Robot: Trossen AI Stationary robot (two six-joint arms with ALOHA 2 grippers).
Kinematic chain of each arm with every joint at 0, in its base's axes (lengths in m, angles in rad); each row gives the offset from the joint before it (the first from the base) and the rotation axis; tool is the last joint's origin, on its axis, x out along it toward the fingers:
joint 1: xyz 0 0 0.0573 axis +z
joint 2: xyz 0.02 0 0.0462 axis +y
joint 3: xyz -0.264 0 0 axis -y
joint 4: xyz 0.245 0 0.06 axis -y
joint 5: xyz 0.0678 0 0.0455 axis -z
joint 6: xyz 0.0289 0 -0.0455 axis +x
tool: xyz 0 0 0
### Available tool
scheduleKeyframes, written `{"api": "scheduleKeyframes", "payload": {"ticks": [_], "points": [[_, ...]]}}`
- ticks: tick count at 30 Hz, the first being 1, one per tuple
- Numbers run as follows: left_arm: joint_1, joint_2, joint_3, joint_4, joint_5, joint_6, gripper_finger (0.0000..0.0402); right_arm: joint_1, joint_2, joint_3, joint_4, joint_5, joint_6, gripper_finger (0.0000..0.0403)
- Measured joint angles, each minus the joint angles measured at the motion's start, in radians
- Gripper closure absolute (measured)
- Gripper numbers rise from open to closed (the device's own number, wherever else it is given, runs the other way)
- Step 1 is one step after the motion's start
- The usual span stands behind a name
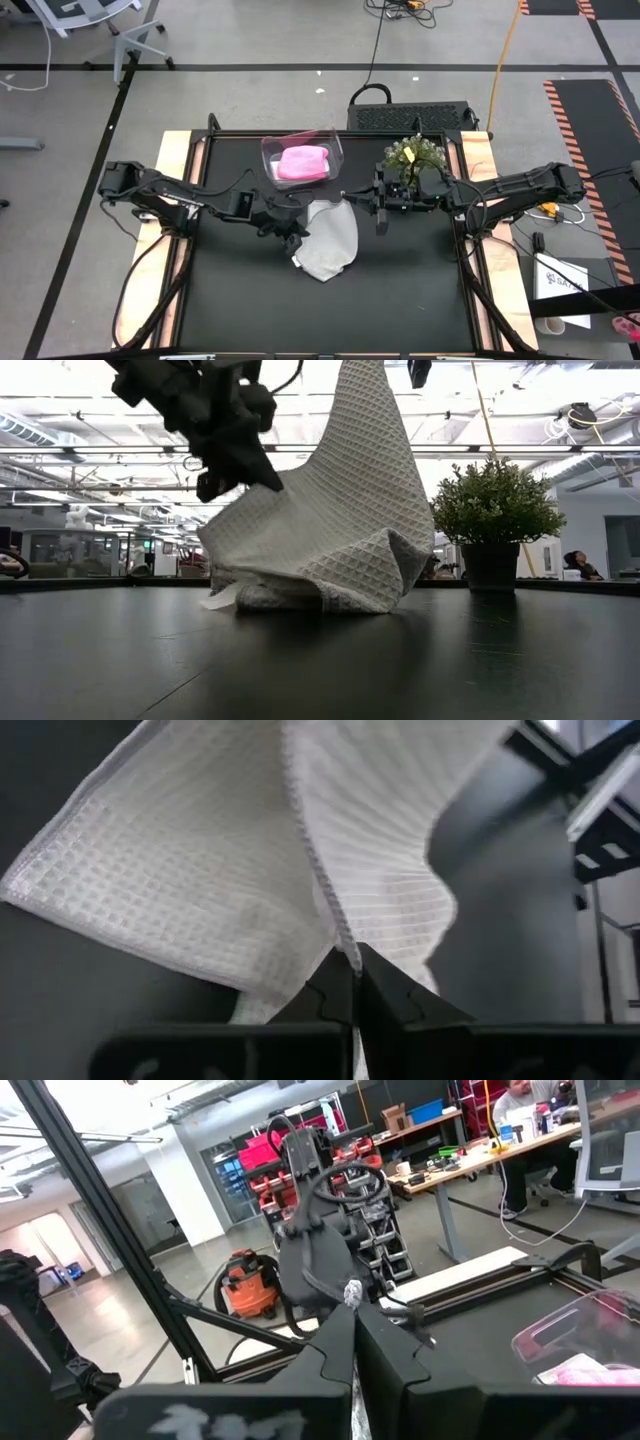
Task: Fold microfiber towels
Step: Fold the gray towel
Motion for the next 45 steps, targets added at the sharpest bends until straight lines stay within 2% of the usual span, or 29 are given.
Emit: {"api": "scheduleKeyframes", "payload": {"ticks": [5, 10, 13, 17, 20, 23, 27, 36, 45], "points": [[-0.001, -0.147, 0.01, -0.085, -0.007, 0.001, 0.0399, -0.002, 0.001, 0.0, 0.03, 0.0, 0.0, 0.0403], [0.022, -0.369, 0.065, -0.227, -0.048, 0.044, 0.04, -0.012, -0.001, 0.0, 0.237, 0.0, -0.111, 0.0403], [0.046, -0.48, 0.135, -0.275, -0.083, 0.108, 0.04, -0.053, -0.012, 0.0, 0.32, 0.004, -0.179, 0.0403], [0.094, -0.569, 0.268, -0.4, -0.112, 0.187, 0.0401, -0.14, -0.031, 0.0, 0.29, 0.002, -0.178, 0.0403], [0.128, -0.574, 0.373, -0.527, -0.111, 0.235, 0.0401, -0.186, -0.042, 0.0, 0.284, -0.004, -0.177, 0.0403], [0.153, -0.549, 0.465, -0.635, -0.11, 0.266, 0.0401, -0.222, -0.053, 0.009, 0.28, -0.053, -0.183, 0.0403], [0.174, -0.503, 0.532, -0.695, -0.109, 0.3, 0.0401, -0.256, -0.065, 0.064, 0.181, -0.07, -0.207, 0.0403], [0.253, -0.393, 0.546, -0.724, -0.019, 0.372, 0.0401, -0.298, -0.069, 0.231, -0.212, -0.108, -0.249, 0.0403], [0.403, -0.372, 0.546, -0.747, 0.104, 0.402, 0.0401, -0.359, -0.069, 0.278, -0.403, -0.11, -0.285, 0.0403]]}}
